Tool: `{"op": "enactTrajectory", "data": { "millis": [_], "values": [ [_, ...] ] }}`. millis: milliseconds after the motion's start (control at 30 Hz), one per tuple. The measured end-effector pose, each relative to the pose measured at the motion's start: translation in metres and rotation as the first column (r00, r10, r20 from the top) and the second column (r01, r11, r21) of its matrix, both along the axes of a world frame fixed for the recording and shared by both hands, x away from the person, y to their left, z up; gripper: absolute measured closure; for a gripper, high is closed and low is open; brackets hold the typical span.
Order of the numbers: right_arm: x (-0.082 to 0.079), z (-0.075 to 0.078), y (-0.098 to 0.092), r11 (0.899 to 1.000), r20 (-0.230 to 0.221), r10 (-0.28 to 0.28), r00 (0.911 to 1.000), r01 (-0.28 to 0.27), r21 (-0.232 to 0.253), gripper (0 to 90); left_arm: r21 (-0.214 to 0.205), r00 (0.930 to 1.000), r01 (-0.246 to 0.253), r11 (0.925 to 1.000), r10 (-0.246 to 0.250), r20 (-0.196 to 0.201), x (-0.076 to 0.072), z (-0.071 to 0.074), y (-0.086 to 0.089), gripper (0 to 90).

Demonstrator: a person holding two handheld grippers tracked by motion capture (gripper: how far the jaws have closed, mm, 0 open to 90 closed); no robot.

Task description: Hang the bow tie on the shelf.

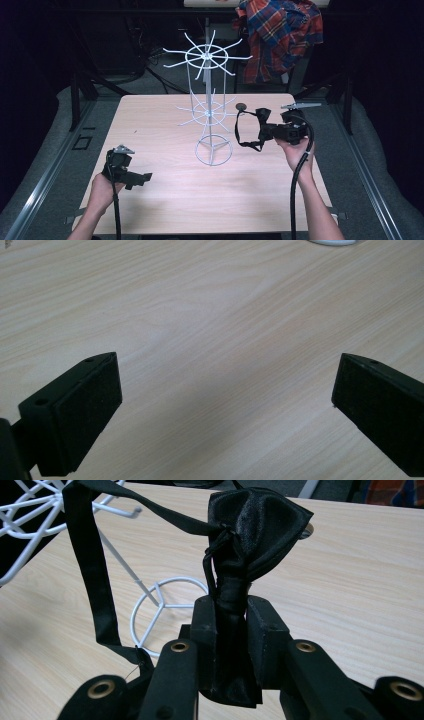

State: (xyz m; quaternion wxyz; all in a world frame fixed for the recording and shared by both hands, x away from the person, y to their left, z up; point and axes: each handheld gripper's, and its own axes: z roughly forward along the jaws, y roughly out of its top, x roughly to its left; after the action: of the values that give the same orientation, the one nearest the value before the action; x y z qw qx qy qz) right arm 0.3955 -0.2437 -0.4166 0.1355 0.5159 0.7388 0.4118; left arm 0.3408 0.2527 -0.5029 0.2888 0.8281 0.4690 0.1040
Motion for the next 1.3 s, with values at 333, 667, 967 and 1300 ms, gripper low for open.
{"op": "enactTrajectory", "data": {
  "millis": [333,667,967,1300],
  "values": [
    [0.014,-0.006,0.0,1.0,-0.014,-0.02,0.9997,0.02,0.006,75.1,0.006,1.0,0.001,1.0,-0.001,-0.001,0.0,0.0,0.0,0.0],
    [0.019,-0.018,0.009,1.0,-0.061,0.005,0.9981,-0.005,-0.008,75.1,0.007,1.0,0.007,0.9999,-0.007,-0.005,0.0,-0.001,0.0,0.0],
    [0.018,-0.028,0.024,0.998,-0.077,0.047,0.9959,-0.05,-0.03,75.0,-0.001,0.9999,0.008,1.0,-0.008,-0.007,-0.001,0.001,0.0,0.0],
    [0.017,-0.038,0.043,0.993,-0.089,0.111,0.9897,-0.115,-0.038,74.9,0.002,1.0,0.006,1.0,-0.006,-0.005,-0.001,0.001,0.0,0.1]
  ]
}}
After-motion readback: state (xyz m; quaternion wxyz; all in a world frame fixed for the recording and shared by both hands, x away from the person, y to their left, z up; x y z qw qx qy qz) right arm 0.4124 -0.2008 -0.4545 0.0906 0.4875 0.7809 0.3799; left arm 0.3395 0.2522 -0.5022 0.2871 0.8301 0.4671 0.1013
